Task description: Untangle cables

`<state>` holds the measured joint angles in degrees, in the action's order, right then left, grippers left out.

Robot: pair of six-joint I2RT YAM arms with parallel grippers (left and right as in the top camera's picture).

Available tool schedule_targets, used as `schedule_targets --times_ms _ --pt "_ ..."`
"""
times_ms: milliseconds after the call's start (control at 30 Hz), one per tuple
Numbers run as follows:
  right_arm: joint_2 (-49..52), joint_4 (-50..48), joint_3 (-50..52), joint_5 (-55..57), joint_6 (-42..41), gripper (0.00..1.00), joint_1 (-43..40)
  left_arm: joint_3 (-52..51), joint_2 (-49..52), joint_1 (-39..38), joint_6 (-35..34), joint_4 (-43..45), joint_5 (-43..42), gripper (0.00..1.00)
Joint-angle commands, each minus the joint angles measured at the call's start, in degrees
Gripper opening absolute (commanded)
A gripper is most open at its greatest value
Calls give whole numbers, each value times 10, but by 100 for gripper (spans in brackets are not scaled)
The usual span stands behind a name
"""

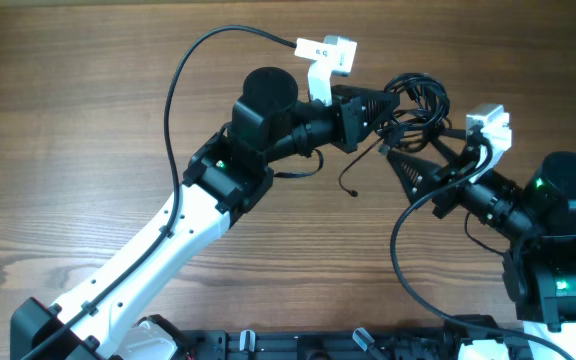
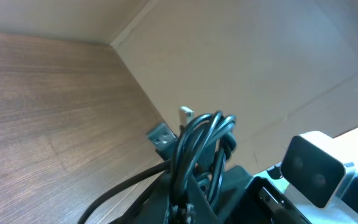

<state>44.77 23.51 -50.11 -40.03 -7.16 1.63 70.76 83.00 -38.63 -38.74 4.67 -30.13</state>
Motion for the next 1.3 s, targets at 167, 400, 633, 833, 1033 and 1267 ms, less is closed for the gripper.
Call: schedule_targets --times_ms 167,400,633,833,1033,1267 --pt "0 1 -12 -43 43 18 1 6 -17 21 -8 2 -10 4" --pt "0 1 -12 -79 59 4 1 6 -17 24 -12 2 -9 4" --pt "0 13 -12 -238 165 4 1 6 -17 32 -15 7 -9 4" --pt "0 40 -11 -309 207 4 1 6 -17 50 -43 12 -9 4" --pt "0 50 -10 -343 222 4 1 6 -17 80 -46 30 2 4" --pt "0 99 -9 -342 238 4 1 6 -17 104 -67 101 2 4"
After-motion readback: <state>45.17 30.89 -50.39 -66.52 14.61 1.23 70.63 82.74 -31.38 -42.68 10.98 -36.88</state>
